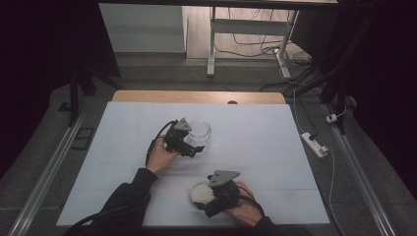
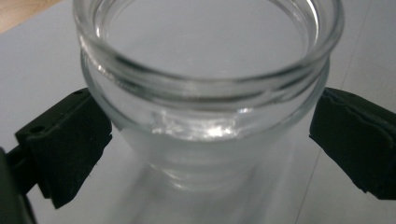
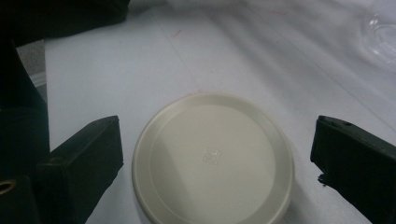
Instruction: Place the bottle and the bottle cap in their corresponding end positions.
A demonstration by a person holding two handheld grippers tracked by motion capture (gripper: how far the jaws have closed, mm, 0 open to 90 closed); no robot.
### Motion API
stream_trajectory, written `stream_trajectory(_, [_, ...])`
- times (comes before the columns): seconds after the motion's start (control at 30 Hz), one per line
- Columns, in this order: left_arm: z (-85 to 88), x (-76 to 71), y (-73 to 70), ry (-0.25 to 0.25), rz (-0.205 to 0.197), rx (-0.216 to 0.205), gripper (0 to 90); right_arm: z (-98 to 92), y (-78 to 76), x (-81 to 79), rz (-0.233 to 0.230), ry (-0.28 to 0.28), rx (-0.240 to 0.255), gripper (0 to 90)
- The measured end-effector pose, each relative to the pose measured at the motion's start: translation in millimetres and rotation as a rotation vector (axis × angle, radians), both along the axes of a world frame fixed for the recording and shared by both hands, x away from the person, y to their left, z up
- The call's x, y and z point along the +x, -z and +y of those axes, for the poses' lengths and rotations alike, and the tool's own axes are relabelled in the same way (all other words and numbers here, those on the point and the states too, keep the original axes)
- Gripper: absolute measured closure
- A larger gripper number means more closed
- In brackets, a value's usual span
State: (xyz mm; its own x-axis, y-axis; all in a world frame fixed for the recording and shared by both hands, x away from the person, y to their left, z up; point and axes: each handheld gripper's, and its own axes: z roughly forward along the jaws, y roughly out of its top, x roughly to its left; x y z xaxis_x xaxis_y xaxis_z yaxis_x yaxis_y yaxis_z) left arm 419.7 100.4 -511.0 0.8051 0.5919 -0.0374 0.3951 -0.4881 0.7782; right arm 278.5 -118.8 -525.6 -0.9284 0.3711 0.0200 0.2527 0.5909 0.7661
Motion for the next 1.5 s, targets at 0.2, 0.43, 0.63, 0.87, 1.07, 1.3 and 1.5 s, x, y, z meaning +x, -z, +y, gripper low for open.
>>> stream_trajectory(0.2, [6.1,-6.3,0.4,-0.007,0.023,-0.004,0.0,-3.6,-4.3,-0.5,-0.007,0.009,0.013,2.3])
stream_trajectory(0.43, [16.6,-16.1,-1.4,-0.01,0.046,-0.026,0.0,-10.4,-9.4,0.3,-0.01,0.021,0.033,2.2])
stream_trajectory(0.63, [22.6,-26.1,-3.7,0.0,0.057,-0.042,0.0,-17.8,-14.5,1.9,-0.006,0.041,0.058,2.1])
stream_trajectory(0.87, [27.6,-41.8,-8.8,0.026,0.065,-0.065,0.0,-23.4,-18.2,3.4,0.0,0.056,0.074,1.4])
stream_trajectory(1.07, [32.8,-58.3,-12.2,0.056,0.083,-0.08,0.0,-30.4,-21.4,4.5,0.006,0.082,0.078,0.0])
stream_trajectory(1.3, [42.0,-77.8,-14.0,0.073,0.112,-0.091,0.0,-41.2,-26.4,5.4,-0.025,0.121,0.083,0.0])
stream_trajectory(1.5, [51.6,-94.3,-12.7,0.065,0.125,-0.085,0.0,-48.9,-28.3,6.2,-0.038,0.163,0.07,0.0])
